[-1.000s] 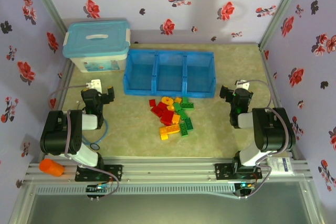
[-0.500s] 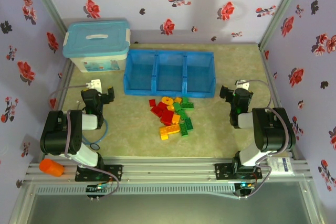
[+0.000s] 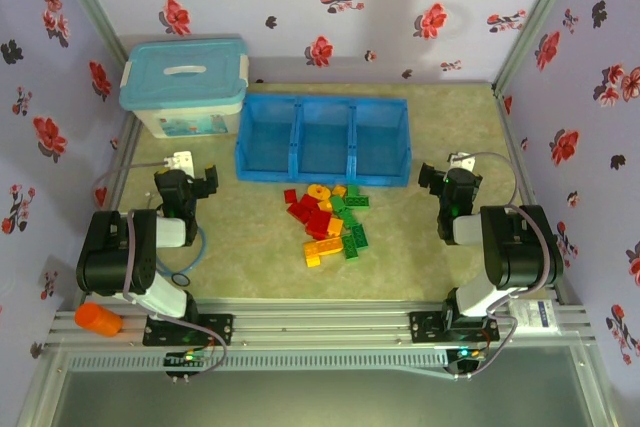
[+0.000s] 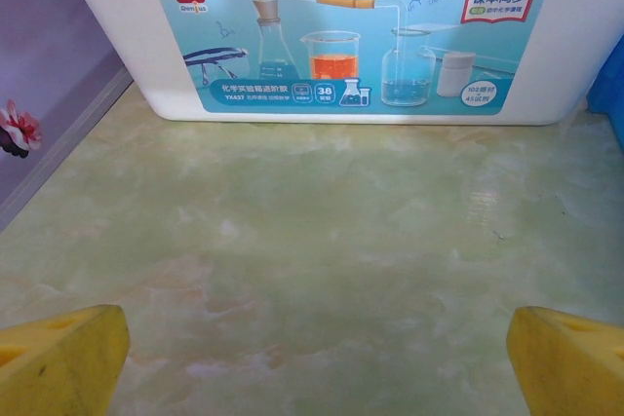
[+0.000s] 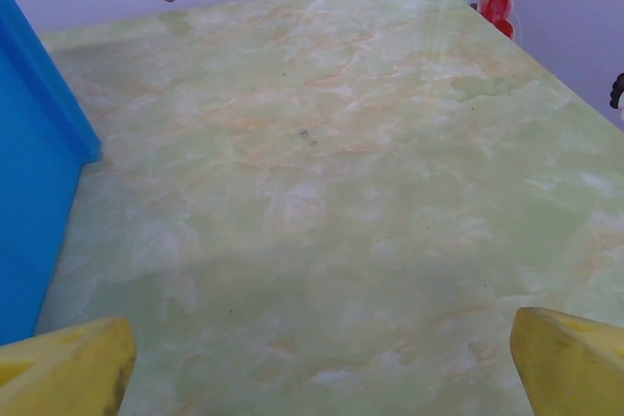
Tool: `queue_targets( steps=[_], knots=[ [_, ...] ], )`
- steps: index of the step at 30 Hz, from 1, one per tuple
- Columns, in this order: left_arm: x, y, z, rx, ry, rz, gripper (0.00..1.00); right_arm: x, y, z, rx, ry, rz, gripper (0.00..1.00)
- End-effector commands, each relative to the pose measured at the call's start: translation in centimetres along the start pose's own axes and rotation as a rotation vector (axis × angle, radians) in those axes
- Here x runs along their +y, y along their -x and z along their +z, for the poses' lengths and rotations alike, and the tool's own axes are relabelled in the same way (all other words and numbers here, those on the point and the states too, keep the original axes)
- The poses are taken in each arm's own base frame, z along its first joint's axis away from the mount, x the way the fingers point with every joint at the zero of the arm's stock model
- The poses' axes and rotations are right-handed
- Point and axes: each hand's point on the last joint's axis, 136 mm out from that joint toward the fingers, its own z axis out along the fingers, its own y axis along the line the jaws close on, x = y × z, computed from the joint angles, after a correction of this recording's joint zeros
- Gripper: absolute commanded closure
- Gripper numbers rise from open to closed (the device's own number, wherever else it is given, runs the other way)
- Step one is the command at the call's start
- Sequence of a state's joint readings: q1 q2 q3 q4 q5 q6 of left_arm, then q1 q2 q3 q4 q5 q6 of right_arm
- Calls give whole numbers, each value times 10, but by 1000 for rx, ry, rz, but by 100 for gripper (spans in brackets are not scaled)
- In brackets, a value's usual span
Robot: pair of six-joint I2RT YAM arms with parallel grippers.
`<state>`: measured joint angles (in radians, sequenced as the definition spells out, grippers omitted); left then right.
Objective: Sort the legos into containers by color
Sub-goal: Pick up the lego.
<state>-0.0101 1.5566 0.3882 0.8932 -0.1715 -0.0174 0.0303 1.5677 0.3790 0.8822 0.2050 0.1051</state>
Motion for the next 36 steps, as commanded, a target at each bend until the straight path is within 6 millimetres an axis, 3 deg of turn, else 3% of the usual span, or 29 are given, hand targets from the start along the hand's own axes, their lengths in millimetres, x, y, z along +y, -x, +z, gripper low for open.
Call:
queue_targets(
  steps=[1, 10, 13, 16, 19, 21, 22, 23, 24, 26, 29, 33, 36],
  knots=[
    [0, 6, -1, -15, -6, -10, 0, 0, 7, 1, -17, 3, -9, 1],
    [4, 9, -3, -27, 35, -3, 0, 3, 17, -9, -65, 14, -29, 1],
    [11, 38, -23, -32, 227, 71, 0, 23, 32, -33, -107, 27, -129, 1],
    [4, 78, -41, 1, 228, 62, 0, 46, 49, -60, -164, 82, -200, 1],
    [6, 110, -71, 39, 215, -82, 0, 50, 70, -82, -90, 113, -21, 1],
    [10, 119, -92, 82, 209, -248, 0, 23, 58, -95, 42, -23, 214, 1],
    [0, 121, -101, 121, 123, -276, 0, 28, 59, -103, 87, 31, 297, 1],
    [-14, 125, -108, 141, 26, -288, 0, 49, 63, -109, 122, 174, 301, 1],
    [-31, 124, -116, 166, -73, -309, 0, 64, 68, -119, 148, 263, 305, 1],
    [-53, 113, -131, 224, -161, -348, 0, 74, 75, -137, 189, 303, 320, 1],
    [-90, 83, -152, 336, -249, -296, 2, 78, 75, -160, 250, 307, 317, 1],
    [-135, 38, -178, 462, -344, -209, 8, 91, 57, -185, 343, 366, 328, 1],
    [-158, 10, -189, 513, -385, -150, 12, 105, 34, -199, 394, 401, 306, 3]
  ],
)
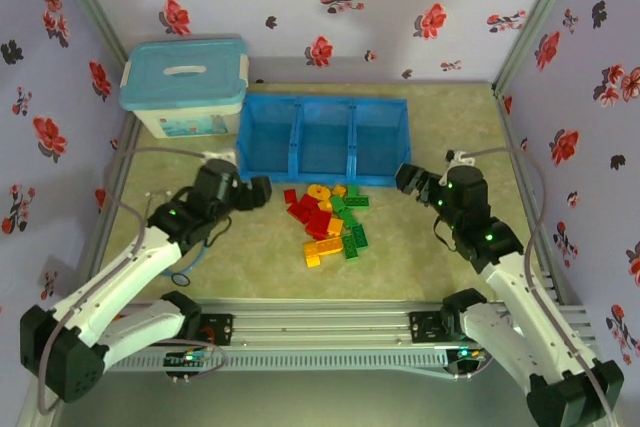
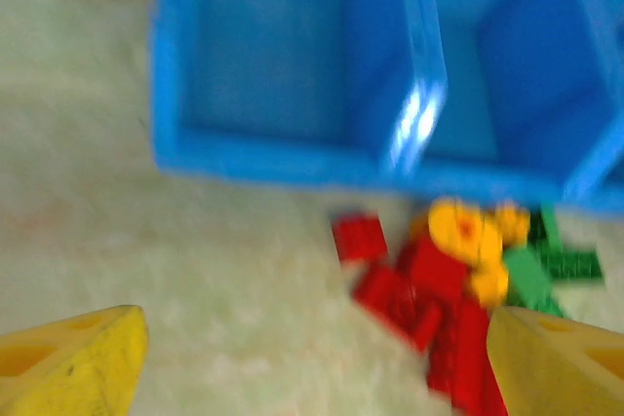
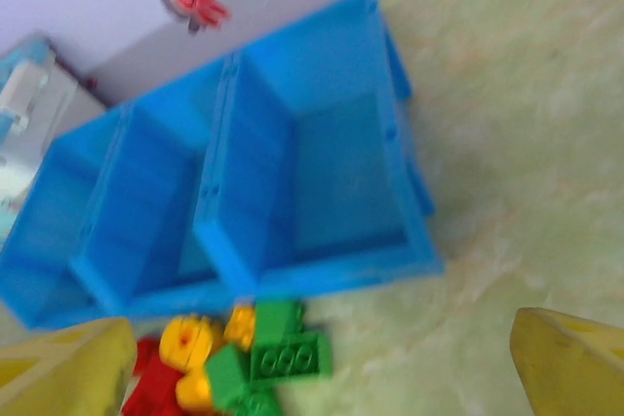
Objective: Sort the legos into containers by color
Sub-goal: Pick up the lego.
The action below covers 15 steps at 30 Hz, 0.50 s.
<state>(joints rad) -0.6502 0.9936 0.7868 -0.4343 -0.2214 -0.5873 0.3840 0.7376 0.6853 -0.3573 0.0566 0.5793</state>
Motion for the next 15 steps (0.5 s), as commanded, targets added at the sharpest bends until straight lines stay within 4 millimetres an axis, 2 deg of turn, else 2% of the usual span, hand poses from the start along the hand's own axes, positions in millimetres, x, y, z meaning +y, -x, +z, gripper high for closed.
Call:
queue_targets(
  steps=[1, 4, 6, 9, 13, 15],
  knots=[
    [-4, -45, 9, 130, 22, -8, 14, -2, -51, -6, 158, -19, 22, 4],
    [-24, -65, 18, 192, -11, 44, 22, 1, -69, -9, 185, -39, -7, 8],
    [-40, -75, 21, 215, -34, 84, 23, -2, -80, -10, 192, -65, -15, 8],
    [-59, -89, 32, 251, -51, 122, 26, -9, -95, -9, 202, -96, 1, 17],
    [-80, -101, 45, 290, -60, 176, 32, -10, -124, -2, 268, -72, 66, 26],
    [-86, -103, 51, 300, -57, 181, 34, -9, -132, -1, 284, -59, 77, 28]
  ],
)
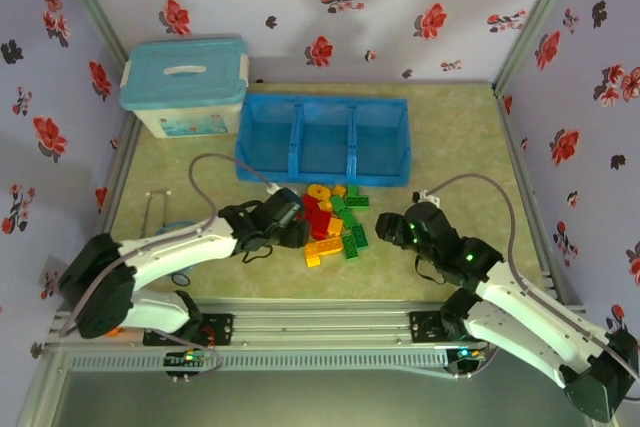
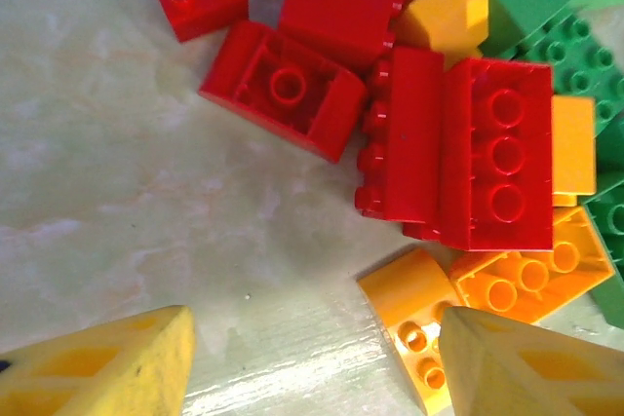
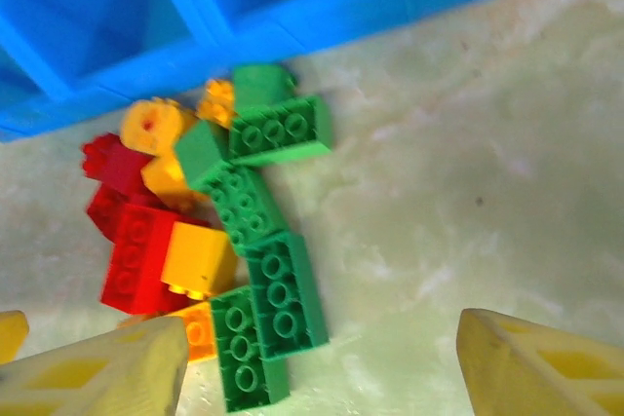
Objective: Sort the legos into containers by color
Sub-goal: Pick up the lego.
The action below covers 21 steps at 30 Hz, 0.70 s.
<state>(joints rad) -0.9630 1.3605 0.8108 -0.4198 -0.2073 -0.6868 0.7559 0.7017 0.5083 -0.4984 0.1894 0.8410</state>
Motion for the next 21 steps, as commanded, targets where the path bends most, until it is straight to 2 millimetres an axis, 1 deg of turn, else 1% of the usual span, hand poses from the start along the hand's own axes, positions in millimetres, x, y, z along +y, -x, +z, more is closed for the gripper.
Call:
queue_targets(
  steps=[1, 3, 7, 12, 17, 21],
  knots=[
    [-21, 20, -1, -42, -36, -22, 35, -3, -5, 3, -11, -6, 70, 28],
    [-26, 24, 3, -46, -42, -27, 36, -6, -6, 4, -19, -19, 64, 28],
    [-40, 29, 8, -41, -59, -13, 36, -5, -9, 6, -13, -8, 57, 28],
    [-55, 30, 19, -16, -58, 6, 36, -9, -14, 10, -8, -15, 67, 28],
    [-60, 30, 27, 1, -47, 17, 37, -10, -17, 11, 2, -12, 61, 29],
    [-62, 31, 34, 17, -33, 29, 41, -9, -18, 10, 9, -9, 57, 32]
  ],
)
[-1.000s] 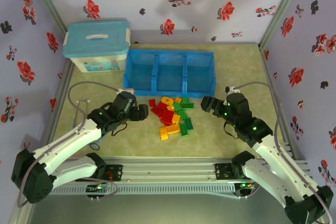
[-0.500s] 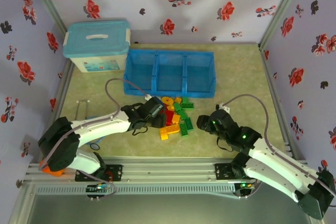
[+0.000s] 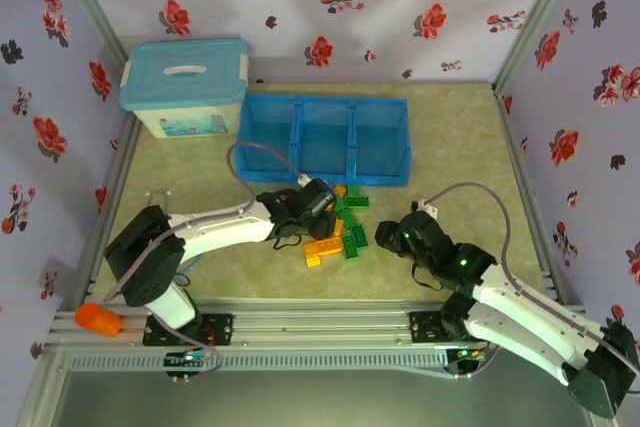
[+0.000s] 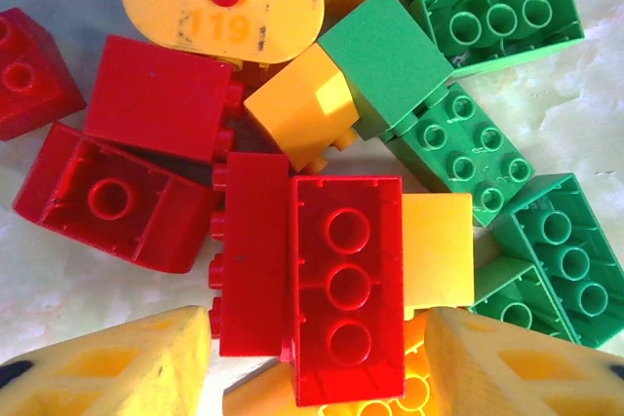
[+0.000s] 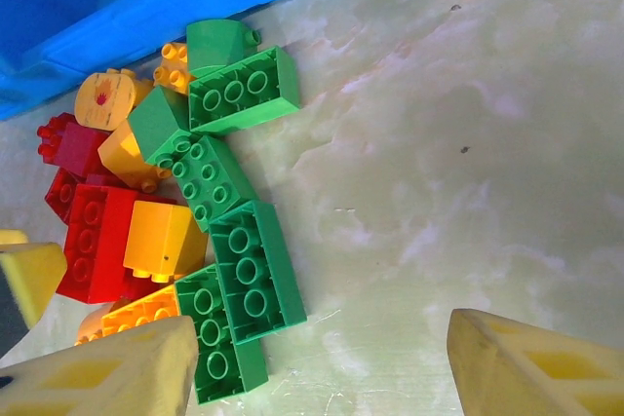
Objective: Sort the legos into containers by color
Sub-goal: Pick up the lego.
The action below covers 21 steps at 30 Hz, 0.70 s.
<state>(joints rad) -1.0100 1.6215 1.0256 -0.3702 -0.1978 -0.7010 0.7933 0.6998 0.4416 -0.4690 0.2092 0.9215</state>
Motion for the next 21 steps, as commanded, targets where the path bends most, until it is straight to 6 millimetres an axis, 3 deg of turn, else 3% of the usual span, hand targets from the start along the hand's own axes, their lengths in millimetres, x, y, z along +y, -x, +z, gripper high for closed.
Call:
queue_targets(
  steps=[1, 21],
  knots=[
    [-7, 3, 4, 10, 3, 5, 42, 1, 0, -1, -13, 11, 8, 33],
    [-11, 0, 24, 52, 30, -2, 57, -5, 1, -9, -20, -4, 6, 37]
  ],
)
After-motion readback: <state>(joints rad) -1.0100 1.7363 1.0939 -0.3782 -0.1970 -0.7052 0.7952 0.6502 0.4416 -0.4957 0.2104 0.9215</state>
